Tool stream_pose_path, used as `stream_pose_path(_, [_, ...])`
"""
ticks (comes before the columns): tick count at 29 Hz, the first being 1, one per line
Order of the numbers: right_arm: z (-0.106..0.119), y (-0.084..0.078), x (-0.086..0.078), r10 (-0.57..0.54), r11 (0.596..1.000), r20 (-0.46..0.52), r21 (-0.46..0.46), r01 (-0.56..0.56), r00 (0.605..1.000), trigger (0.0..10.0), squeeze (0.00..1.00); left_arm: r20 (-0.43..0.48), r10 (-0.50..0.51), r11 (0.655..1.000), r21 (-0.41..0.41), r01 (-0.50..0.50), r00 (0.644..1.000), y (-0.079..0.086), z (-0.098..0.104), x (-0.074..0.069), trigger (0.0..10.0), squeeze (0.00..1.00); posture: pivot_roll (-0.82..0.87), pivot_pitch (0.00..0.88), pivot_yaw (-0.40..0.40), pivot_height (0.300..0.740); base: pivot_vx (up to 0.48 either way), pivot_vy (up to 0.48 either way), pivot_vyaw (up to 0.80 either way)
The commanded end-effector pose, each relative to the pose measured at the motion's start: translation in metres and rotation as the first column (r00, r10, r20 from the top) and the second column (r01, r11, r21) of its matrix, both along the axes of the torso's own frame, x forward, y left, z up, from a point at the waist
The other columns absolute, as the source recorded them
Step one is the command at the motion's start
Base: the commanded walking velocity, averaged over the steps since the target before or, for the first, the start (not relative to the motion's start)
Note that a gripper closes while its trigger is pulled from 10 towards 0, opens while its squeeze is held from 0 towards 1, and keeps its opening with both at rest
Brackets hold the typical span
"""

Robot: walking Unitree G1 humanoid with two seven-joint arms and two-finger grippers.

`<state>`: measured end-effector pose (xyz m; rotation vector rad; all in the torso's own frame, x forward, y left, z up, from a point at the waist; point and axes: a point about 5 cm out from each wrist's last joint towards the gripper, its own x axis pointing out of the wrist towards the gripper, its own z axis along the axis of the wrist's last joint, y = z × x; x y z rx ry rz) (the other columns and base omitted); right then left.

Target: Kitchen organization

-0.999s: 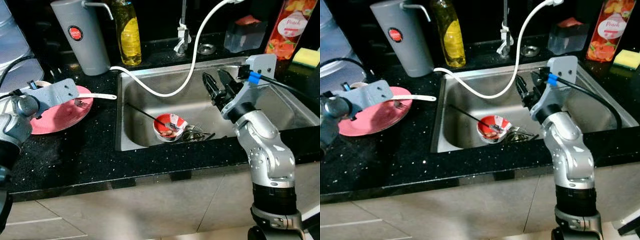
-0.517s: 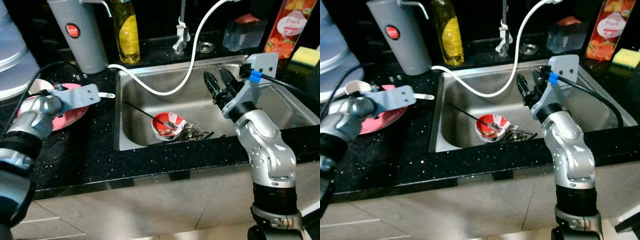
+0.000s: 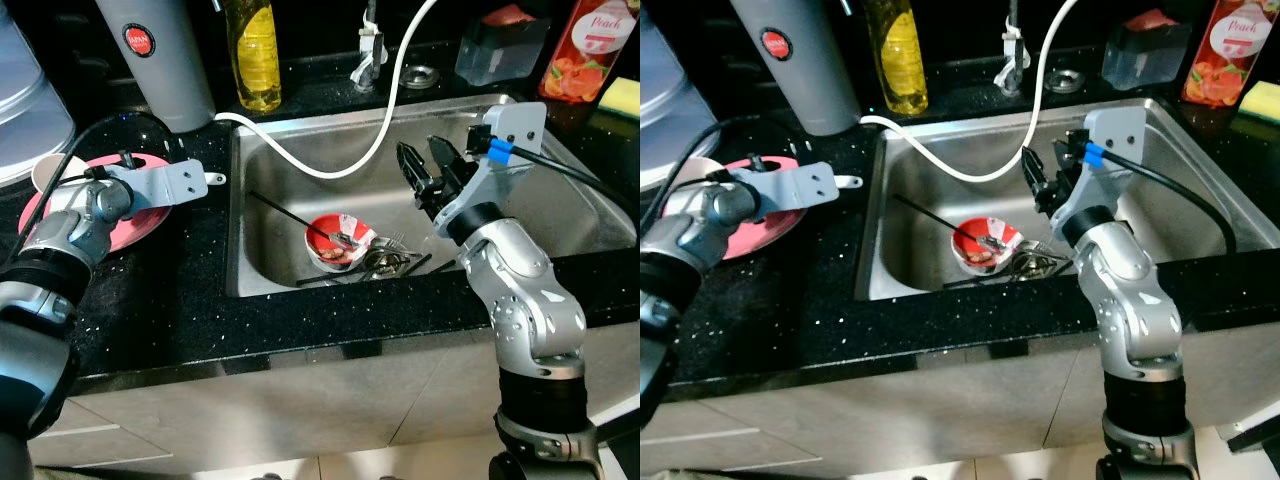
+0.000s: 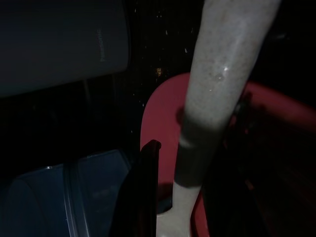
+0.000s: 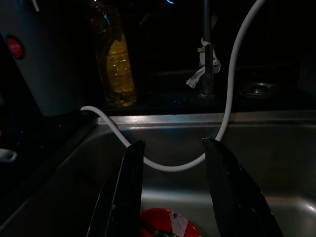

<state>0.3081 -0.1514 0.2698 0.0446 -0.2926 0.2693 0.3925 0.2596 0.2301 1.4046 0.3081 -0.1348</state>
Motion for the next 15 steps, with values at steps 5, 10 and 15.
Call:
stream_pose_path(5, [0.000, 0.000, -0.003, -0.005, 1.000, -0.008, 0.000, 0.005, 1.000, 10.0, 0.00, -0.016, 0.008, 1.000, 0.022, -0.008, 1.000, 0.005, -0.003, 0.000, 0.0, 0.00, 0.05, 0.141, 0.096, 0.740, 0.000, 0.000, 0.00])
stream_pose_path(10, [-0.001, -0.001, -0.001, -0.008, 1.000, -0.009, 0.005, 0.008, 1.000, 10.0, 0.00, 0.129, -0.008, 1.000, -0.011, 0.010, 0.992, 0.000, 0.023, 0.004, 0.0, 0.00, 0.05, 0.123, 0.095, 0.740, 0.000, 0.000, 0.00])
stream_pose_path(15, [0.000, 0.000, 0.001, -0.007, 1.000, -0.005, 0.007, 0.007, 1.000, 10.0, 0.00, 0.273, -0.045, 0.997, -0.041, 0.059, 0.961, -0.010, 0.047, 0.006, 0.0, 0.00, 0.05, 0.106, 0.092, 0.740, 0.000, 0.000, 0.00])
